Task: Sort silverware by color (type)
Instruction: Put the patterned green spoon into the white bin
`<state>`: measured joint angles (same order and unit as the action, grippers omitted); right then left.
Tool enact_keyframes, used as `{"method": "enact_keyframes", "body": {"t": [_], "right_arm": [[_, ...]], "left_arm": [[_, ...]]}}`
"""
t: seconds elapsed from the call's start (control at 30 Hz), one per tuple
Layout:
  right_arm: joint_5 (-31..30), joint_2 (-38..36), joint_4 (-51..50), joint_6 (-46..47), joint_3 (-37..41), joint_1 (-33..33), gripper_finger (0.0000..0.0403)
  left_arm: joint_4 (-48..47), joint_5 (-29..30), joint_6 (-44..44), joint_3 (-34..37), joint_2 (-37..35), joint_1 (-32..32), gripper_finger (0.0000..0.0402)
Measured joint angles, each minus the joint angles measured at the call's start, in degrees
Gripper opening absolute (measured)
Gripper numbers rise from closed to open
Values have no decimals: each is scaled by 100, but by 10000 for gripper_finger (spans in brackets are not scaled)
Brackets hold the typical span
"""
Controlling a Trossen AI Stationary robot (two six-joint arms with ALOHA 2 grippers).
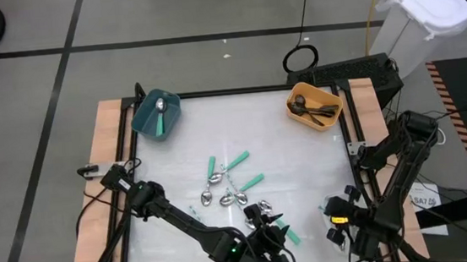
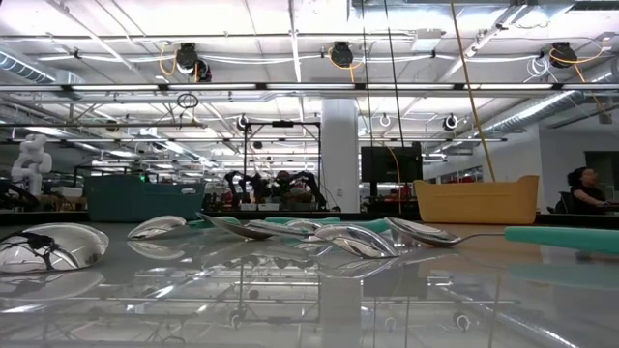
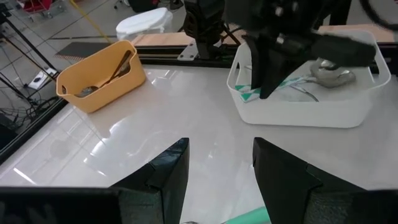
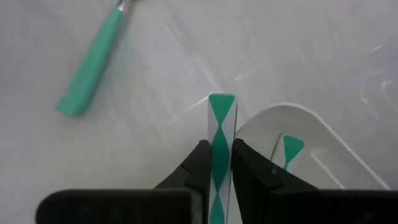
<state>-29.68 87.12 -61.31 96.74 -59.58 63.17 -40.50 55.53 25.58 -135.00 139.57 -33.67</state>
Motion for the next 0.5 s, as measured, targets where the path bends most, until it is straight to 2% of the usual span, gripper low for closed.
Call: {"method": "enact_keyframes", "body": {"t": [0.17,0.3,0.5], "right_arm": [[11,-47,-743,330,-485,170,38],[436,-49,-1314,1037,-715,362,38],[418,-14,-1730,2225,-721,665,39]], "left_arm": [[-1,-9,-2,0,-2,0,177],[-12,-21,-2,0,0,0,177],[-17,-22,-4,0,-1,0,177]]}}
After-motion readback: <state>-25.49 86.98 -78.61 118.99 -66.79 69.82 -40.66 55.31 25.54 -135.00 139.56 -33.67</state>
